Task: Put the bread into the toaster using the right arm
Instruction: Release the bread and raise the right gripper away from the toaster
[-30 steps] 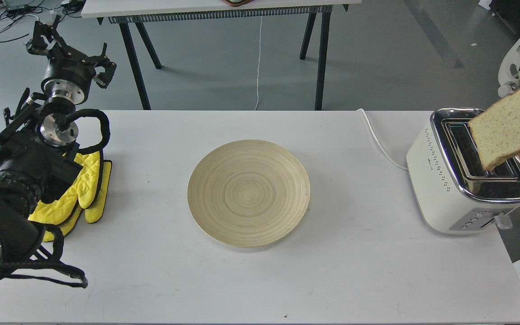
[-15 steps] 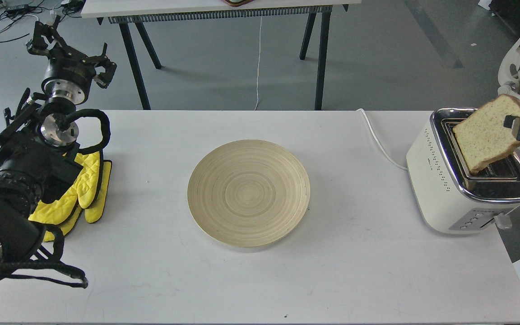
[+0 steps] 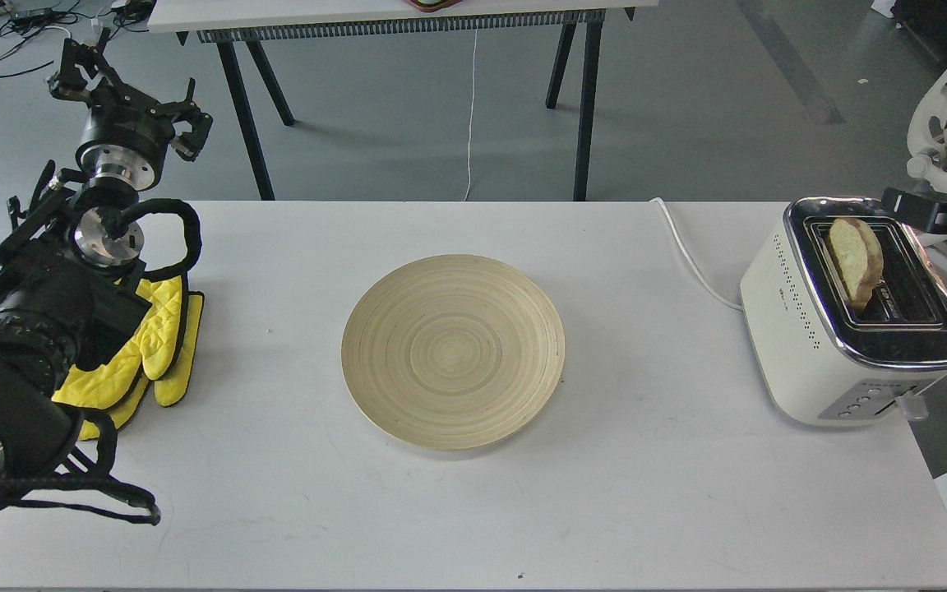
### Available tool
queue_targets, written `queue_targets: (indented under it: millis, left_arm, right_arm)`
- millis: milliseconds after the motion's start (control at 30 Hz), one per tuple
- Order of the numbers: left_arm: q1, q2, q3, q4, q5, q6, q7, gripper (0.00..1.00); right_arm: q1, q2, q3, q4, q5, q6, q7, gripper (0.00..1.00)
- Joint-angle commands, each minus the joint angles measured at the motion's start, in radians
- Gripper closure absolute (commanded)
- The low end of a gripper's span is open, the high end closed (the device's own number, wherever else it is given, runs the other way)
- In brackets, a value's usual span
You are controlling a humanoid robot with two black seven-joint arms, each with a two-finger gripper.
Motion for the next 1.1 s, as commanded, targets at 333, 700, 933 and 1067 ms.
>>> queue_targets:
  millis: [333, 700, 933, 1067]
  left_arm:
    - [0.0, 0.0, -0.001, -0.001, 0.0, 0.0, 0.0, 0.0]
    - [0.0, 0.006, 0.001, 0.001, 0.0, 0.0, 0.0, 0.0]
    - [-0.006, 0.011, 0.001, 0.005, 0.0, 0.0, 0.0, 0.0]
    - [-0.008, 0.011, 0.001, 0.005, 0.0, 0.0, 0.0, 0.0]
  right_arm:
    - [0.0, 0.241, 0.299, -0.234, 0.655, -0.005, 0.005, 0.01]
    - [-0.006, 0.58, 0.385, -0.607, 1.21, -0.019, 0.175, 0.01]
    - [-0.048, 0.738, 0.494, -0.825, 1.373, 0.037, 0.149, 0.01]
    - [-0.095, 0.875, 0.618, -0.966, 1.375, 0.142, 0.12, 0.01]
